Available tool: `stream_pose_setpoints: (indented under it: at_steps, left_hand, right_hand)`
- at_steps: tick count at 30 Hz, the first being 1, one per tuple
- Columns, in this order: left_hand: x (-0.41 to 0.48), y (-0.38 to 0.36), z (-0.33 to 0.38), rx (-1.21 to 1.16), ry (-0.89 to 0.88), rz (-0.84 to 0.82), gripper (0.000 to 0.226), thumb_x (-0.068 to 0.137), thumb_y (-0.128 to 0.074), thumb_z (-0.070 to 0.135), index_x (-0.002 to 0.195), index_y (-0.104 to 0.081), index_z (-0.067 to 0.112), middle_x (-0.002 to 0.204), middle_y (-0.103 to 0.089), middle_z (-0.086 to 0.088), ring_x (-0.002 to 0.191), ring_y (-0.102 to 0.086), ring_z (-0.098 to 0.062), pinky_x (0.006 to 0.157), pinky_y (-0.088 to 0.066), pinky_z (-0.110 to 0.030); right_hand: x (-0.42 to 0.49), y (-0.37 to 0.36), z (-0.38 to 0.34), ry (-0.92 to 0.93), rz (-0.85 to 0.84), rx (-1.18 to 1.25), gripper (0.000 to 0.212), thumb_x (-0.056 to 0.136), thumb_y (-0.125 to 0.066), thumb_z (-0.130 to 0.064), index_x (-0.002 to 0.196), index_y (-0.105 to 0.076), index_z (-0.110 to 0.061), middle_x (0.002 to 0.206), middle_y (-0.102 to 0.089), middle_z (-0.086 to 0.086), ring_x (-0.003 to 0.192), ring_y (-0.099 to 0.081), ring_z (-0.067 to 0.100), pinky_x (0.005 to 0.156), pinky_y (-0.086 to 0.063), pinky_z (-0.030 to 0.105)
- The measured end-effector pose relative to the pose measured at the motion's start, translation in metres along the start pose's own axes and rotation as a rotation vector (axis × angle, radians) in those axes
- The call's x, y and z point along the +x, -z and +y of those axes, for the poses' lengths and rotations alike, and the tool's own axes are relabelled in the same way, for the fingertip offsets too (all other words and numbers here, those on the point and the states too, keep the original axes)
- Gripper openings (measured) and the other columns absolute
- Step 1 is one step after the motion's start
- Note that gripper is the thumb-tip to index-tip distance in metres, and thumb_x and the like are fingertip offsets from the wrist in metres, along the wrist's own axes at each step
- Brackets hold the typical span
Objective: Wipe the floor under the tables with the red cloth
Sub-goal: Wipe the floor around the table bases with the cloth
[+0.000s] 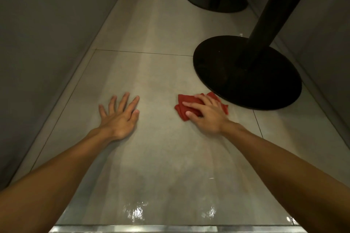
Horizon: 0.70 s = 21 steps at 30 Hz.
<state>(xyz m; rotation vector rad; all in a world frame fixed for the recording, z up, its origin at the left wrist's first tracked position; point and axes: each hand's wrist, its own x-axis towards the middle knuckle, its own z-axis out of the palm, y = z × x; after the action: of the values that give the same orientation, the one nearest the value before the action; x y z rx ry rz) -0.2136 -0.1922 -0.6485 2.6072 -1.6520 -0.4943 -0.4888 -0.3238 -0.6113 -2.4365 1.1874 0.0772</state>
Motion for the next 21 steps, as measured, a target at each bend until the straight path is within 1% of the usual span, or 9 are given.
stream_pose_setpoints:
  at_steps: [2,4,8,10,12,14,16,19,21]
  left_hand:
    - [0.0,0.0,0.0,0.001,-0.001,0.0,0.053,0.098,-0.01,0.057,0.148,0.005,0.052,0.159,0.019,0.016,0.147,0.019,-0.025,0.112,0.012,-0.061]
    - [0.0,0.0,0.0,0.002,-0.001,0.0,0.053,0.098,-0.01,0.057,0.148,0.004,0.051,0.16,0.018,0.016,0.147,0.018,-0.025,0.112,0.011,-0.061]
    - [0.0,0.001,0.001,0.003,-0.002,-0.005,0.053,0.099,-0.012,0.055,0.149,0.003,0.05,0.16,0.018,0.016,0.147,0.018,-0.026,0.112,0.01,-0.062]
    - [0.0,0.001,0.0,-0.001,-0.005,-0.005,0.053,0.099,-0.012,0.055,0.149,0.003,0.051,0.16,0.017,0.016,0.147,0.017,-0.026,0.112,0.01,-0.061]
    - [0.0,0.001,0.0,-0.004,-0.006,-0.004,0.053,0.098,-0.011,0.056,0.149,0.004,0.051,0.16,0.017,0.016,0.147,0.017,-0.025,0.113,0.01,-0.061]
    - [0.0,0.001,0.001,-0.005,-0.007,-0.006,0.053,0.098,-0.011,0.056,0.148,0.004,0.051,0.16,0.017,0.016,0.147,0.017,-0.025,0.113,0.011,-0.06]
    - [0.0,0.001,0.001,-0.005,-0.006,-0.006,0.053,0.098,-0.011,0.056,0.148,0.004,0.051,0.16,0.017,0.016,0.147,0.017,-0.025,0.113,0.011,-0.06]
    - [0.001,0.0,0.0,0.006,-0.004,0.0,0.053,0.098,-0.011,0.057,0.149,0.003,0.051,0.16,0.017,0.016,0.147,0.017,-0.025,0.113,0.011,-0.06]
    - [0.001,0.0,0.0,0.017,-0.003,0.003,0.053,0.098,-0.011,0.057,0.149,0.004,0.051,0.16,0.016,0.016,0.147,0.016,-0.025,0.112,0.009,-0.06]
  right_hand:
    - [-0.005,-0.008,-0.01,-0.013,0.024,0.012,0.044,0.097,-0.035,-0.059,0.141,-0.035,-0.055,0.16,-0.013,-0.008,0.148,-0.002,0.022,0.119,0.0,0.052]
    - [-0.019,-0.021,-0.025,0.041,0.039,0.023,0.044,0.097,-0.035,-0.058,0.14,-0.036,-0.054,0.16,-0.014,-0.008,0.148,0.0,0.021,0.118,0.001,0.053]
    - [-0.072,-0.051,-0.059,0.323,0.002,0.016,0.045,0.092,-0.037,-0.061,0.135,-0.045,-0.053,0.157,-0.023,-0.008,0.149,-0.004,0.02,0.117,-0.001,0.054]
    - [-0.103,-0.062,-0.068,0.444,-0.062,-0.01,0.042,0.093,-0.042,-0.059,0.134,-0.046,-0.053,0.158,-0.021,-0.01,0.149,-0.001,0.018,0.117,0.003,0.052]
    - [-0.129,-0.066,-0.066,0.506,-0.123,-0.007,0.04,0.094,-0.044,-0.058,0.134,-0.046,-0.054,0.159,-0.016,-0.014,0.148,0.006,0.012,0.117,0.007,0.049]
    - [-0.146,-0.066,-0.058,0.536,-0.16,0.008,0.04,0.094,-0.042,-0.06,0.134,-0.045,-0.056,0.159,-0.011,-0.018,0.148,0.011,0.008,0.118,0.008,0.049]
    - [-0.149,-0.061,-0.051,0.557,-0.193,0.009,0.04,0.095,-0.041,-0.06,0.134,-0.045,-0.056,0.159,-0.01,-0.02,0.147,0.012,0.006,0.118,0.008,0.047]
    - [-0.13,-0.054,-0.04,0.57,-0.168,-0.041,0.042,0.093,-0.041,-0.062,0.135,-0.043,-0.056,0.158,-0.015,-0.017,0.148,0.006,0.007,0.119,0.004,0.047]
    - [-0.107,-0.049,-0.03,0.5,-0.112,-0.06,0.044,0.092,-0.039,-0.064,0.135,-0.042,-0.056,0.158,-0.019,-0.014,0.148,-0.001,0.011,0.119,-0.001,0.05]
